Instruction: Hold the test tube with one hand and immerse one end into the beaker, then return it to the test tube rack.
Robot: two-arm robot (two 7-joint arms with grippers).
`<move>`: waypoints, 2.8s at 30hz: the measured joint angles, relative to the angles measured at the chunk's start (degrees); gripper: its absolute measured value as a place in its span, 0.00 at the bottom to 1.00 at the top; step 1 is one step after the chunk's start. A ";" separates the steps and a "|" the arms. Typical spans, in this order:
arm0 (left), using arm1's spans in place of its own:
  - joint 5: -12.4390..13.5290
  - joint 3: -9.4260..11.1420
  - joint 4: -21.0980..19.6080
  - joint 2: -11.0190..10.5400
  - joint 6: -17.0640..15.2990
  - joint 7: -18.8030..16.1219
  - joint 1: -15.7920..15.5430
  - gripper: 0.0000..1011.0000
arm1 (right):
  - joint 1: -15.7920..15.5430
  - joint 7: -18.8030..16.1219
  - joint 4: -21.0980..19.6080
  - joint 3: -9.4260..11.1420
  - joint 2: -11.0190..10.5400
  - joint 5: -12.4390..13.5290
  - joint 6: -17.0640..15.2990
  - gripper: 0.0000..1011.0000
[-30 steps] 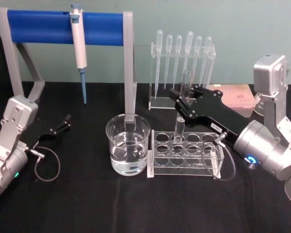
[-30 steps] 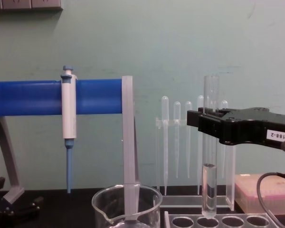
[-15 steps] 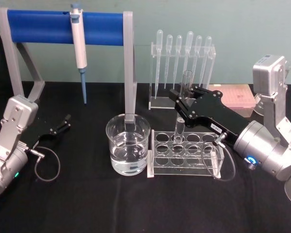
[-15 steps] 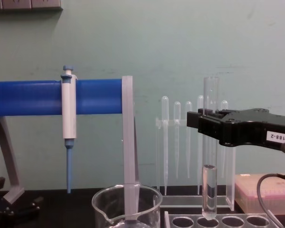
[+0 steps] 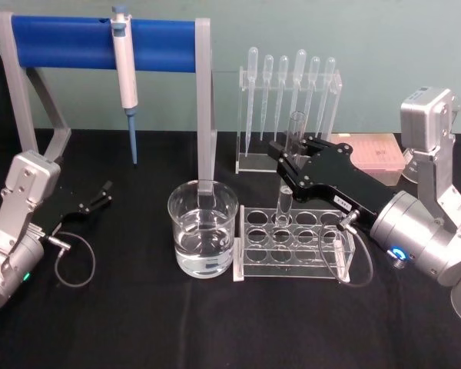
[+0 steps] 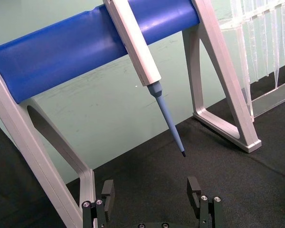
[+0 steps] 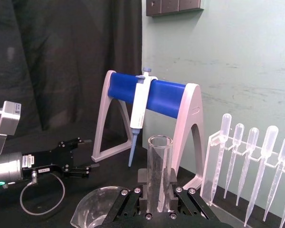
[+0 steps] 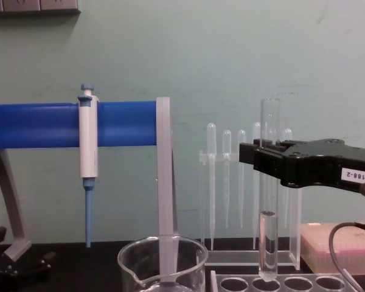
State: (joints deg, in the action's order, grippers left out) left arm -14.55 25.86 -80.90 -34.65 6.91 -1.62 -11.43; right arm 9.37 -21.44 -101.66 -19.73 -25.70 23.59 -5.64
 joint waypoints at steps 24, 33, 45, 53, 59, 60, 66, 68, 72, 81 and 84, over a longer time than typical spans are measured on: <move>0.00 0.00 0.00 0.00 0.00 0.00 0.00 0.99 | 0.00 -0.05 0.00 0.00 0.00 0.00 -0.01 0.22; 0.00 0.00 0.00 0.00 0.00 0.00 0.00 0.99 | 0.00 -0.05 0.00 0.00 0.00 0.00 0.00 0.22; 0.00 0.00 0.00 0.00 0.00 0.00 0.00 0.99 | 0.00 -0.05 0.00 0.00 0.00 0.00 0.00 0.23; 0.00 0.00 0.00 0.00 0.00 0.00 0.00 0.99 | 0.00 -0.05 -0.01 0.00 0.00 0.00 -0.01 0.22; 0.00 0.00 0.00 0.00 0.00 0.00 0.00 0.99 | 0.00 -0.05 0.00 0.00 0.00 0.00 0.00 0.23; 0.00 0.00 0.00 0.00 0.00 0.00 0.00 0.99 | 0.00 -0.05 -0.01 0.00 0.00 0.00 0.00 0.22; 0.00 0.00 0.00 0.00 0.00 0.00 0.00 0.99 | 0.00 -0.05 0.00 0.00 0.00 0.00 -0.01 0.22; 0.00 0.00 0.00 0.00 0.00 0.00 0.00 0.99 | 0.00 -0.05 -0.01 0.00 0.00 0.00 0.00 0.22; 0.00 0.00 0.00 0.00 0.00 0.00 0.00 0.99 | 0.00 -0.05 0.00 0.00 0.00 0.00 -0.01 0.22; 0.00 0.00 0.00 0.00 0.00 0.00 0.00 0.99 | 0.00 -0.05 0.00 0.00 0.00 0.00 0.00 0.22; 0.00 0.00 0.00 0.00 0.00 0.00 0.00 0.99 | 0.00 -0.05 0.00 0.00 0.00 0.00 0.00 0.22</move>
State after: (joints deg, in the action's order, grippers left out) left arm -14.55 25.86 -80.90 -34.64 6.91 -1.62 -11.43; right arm 9.37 -21.49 -101.66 -19.73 -25.70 23.59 -5.64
